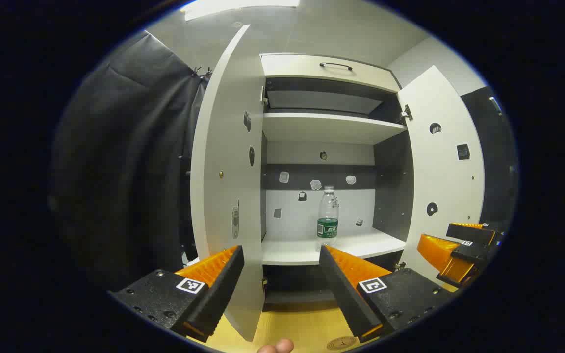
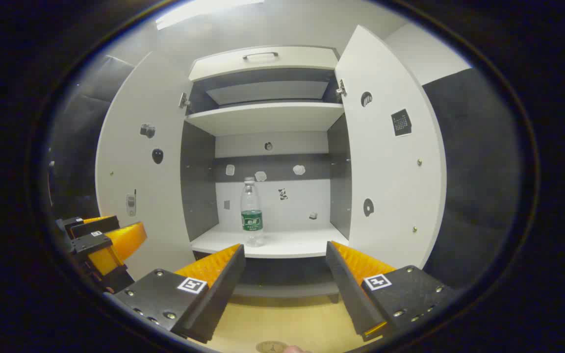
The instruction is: Grasp the bottle in the cabinet with the left hand and place it on the coaster, then close the right door with the right hand and the left door with the left hand.
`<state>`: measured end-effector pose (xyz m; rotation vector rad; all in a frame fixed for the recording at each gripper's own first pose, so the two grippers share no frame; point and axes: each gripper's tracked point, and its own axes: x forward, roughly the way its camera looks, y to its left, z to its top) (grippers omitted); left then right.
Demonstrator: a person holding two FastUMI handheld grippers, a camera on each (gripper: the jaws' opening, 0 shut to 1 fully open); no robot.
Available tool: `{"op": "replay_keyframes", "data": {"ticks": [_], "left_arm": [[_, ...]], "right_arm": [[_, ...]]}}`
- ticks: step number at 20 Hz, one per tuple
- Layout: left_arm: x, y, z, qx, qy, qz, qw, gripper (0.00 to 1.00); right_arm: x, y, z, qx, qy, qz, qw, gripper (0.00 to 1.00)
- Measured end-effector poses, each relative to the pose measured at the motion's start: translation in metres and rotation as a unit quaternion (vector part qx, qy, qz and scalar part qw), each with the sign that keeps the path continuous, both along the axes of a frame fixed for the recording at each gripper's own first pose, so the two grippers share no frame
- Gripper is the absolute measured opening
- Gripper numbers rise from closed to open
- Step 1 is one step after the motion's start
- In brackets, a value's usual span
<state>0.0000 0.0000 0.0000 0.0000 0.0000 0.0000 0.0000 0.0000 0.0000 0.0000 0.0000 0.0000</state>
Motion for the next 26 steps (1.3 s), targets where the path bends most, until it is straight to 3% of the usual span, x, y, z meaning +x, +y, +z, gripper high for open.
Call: {"op": "replay_keyframes", "data": {"ticks": [26], "left_arm": [[0.009, 0.000, -0.007, -0.001, 0.003, 0.008, 1.000, 0.98]], "right_arm": [[0.006, -0.014, 0.002, -0.001, 0.001, -0.001, 1.000, 1.00]]}}
